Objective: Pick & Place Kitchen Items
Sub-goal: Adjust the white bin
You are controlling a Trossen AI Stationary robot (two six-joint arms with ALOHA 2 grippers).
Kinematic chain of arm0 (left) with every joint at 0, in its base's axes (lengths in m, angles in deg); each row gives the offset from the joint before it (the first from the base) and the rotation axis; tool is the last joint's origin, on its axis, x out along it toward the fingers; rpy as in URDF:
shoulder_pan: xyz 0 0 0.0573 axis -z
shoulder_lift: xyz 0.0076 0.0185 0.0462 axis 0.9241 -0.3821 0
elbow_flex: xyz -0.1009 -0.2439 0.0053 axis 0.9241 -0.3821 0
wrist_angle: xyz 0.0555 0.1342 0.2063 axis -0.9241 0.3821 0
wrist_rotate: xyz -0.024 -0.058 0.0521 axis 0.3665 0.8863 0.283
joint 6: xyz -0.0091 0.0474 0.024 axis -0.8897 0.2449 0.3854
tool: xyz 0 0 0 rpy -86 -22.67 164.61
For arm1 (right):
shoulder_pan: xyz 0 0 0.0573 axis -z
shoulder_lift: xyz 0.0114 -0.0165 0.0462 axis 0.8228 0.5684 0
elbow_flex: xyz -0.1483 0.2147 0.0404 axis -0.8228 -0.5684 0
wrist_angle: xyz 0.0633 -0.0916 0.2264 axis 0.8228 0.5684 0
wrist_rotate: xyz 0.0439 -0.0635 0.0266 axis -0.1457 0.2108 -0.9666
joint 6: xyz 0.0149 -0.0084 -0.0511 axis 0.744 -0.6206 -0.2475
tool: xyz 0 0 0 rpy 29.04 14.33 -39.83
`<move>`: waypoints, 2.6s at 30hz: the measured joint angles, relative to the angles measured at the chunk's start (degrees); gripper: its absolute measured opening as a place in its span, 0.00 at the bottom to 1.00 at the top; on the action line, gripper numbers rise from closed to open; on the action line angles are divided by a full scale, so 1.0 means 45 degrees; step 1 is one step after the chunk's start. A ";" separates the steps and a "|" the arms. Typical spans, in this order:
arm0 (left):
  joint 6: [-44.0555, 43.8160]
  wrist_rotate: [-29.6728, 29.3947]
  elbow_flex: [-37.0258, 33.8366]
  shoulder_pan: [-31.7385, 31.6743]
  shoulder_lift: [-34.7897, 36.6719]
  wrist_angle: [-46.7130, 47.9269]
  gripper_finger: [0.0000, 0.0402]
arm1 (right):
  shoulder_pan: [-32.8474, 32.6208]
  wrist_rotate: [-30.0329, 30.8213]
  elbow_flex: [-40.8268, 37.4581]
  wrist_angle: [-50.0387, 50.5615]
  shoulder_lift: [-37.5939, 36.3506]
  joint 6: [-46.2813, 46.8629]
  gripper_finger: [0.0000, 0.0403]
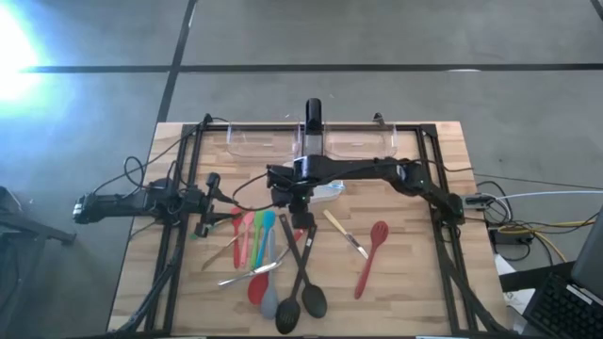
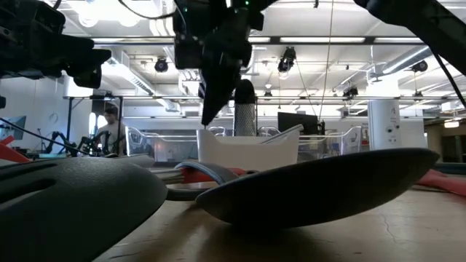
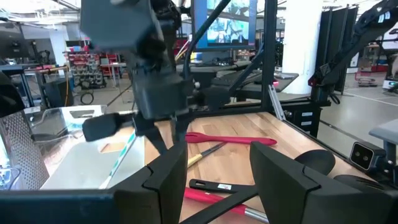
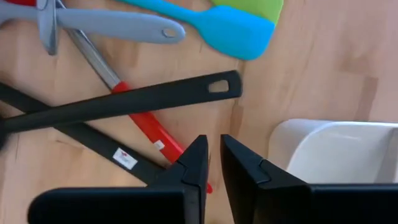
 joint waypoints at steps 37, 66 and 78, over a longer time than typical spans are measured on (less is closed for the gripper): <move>0.0000 -0.0004 -0.0004 -0.0003 0.0000 0.0003 0.45 | -0.0213 0.0316 -0.0829 0.3378 -0.0078 0.1194 0.07; 0.0000 -0.0004 -0.0002 -0.0001 -0.0003 0.0000 0.45 | -0.0132 0.3083 -0.3383 0.2549 -0.1673 0.2369 0.07; 0.0000 -0.0002 -0.0005 -0.0003 -0.0005 0.0003 0.44 | -0.0134 0.3047 -0.6566 0.1938 -0.3692 0.3704 0.07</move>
